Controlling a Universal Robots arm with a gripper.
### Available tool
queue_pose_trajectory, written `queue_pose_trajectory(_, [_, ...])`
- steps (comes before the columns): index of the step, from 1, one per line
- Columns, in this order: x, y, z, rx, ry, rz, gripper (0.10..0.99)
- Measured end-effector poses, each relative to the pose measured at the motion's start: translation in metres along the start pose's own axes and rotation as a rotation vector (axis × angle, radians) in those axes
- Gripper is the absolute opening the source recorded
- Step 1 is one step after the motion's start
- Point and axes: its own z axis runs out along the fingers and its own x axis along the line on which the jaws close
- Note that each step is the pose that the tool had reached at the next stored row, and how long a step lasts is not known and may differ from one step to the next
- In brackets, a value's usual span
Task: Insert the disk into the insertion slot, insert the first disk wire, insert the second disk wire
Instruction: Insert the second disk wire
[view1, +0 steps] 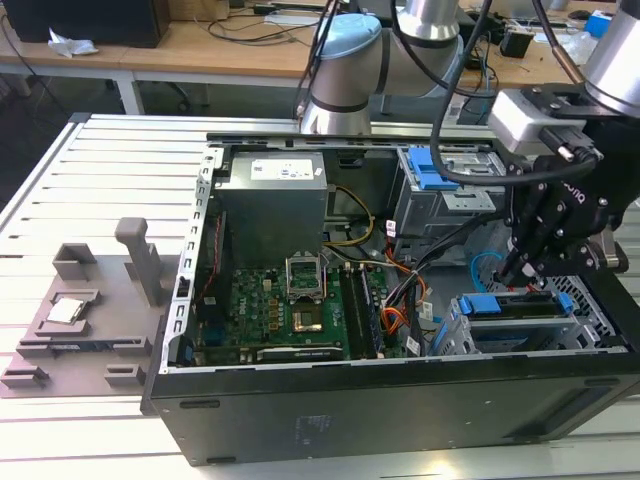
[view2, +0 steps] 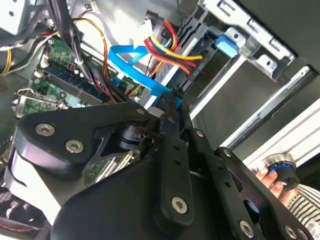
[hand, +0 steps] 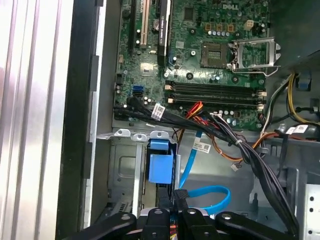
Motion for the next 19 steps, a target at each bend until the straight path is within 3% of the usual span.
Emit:
queue_pose_trajectory(5, [0.0045,-0.0034,0.0101,0.0,0.0024,0.008,0.161])
queue_pose_trajectory(19, [0.0042,-0.0063,0.0204,-0.001,0.0027,0.008,0.161])
